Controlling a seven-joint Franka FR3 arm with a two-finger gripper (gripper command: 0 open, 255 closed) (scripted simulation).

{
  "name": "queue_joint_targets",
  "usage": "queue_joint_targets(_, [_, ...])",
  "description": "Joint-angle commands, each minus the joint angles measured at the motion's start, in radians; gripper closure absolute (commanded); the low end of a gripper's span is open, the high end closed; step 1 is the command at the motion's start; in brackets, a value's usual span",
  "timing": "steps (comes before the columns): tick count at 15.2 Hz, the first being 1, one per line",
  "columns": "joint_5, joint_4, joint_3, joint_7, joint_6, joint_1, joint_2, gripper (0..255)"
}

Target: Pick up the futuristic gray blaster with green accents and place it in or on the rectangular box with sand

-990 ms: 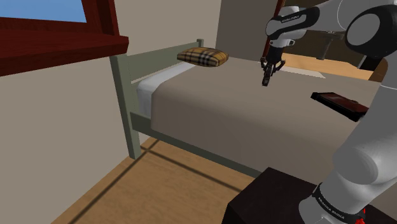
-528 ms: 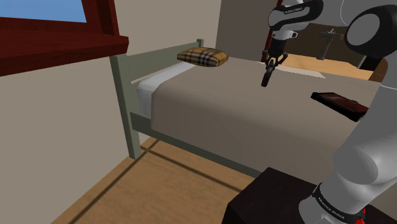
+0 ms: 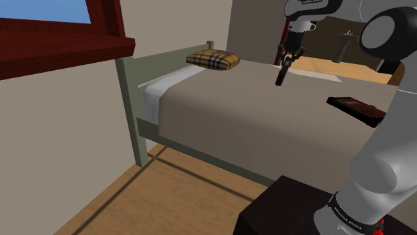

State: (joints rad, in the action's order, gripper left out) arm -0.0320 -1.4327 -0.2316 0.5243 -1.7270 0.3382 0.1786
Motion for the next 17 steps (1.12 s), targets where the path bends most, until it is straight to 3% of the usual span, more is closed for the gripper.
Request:
queue_joint_targets(1, [0.003,0.041,-0.001,-0.003,0.031,0.002,0.009,255])
queue_joint_targets(2, [0.004,0.06,-0.001,-0.004,0.046,0.003,0.014,255])
queue_joint_targets(9, [-0.026,-0.157,-0.049,-0.106,0.003,0.054,-0.172,255])
queue_joint_targets(17, [-0.061,-0.305,-0.121,-0.243,-0.006,0.122,-0.327,255])
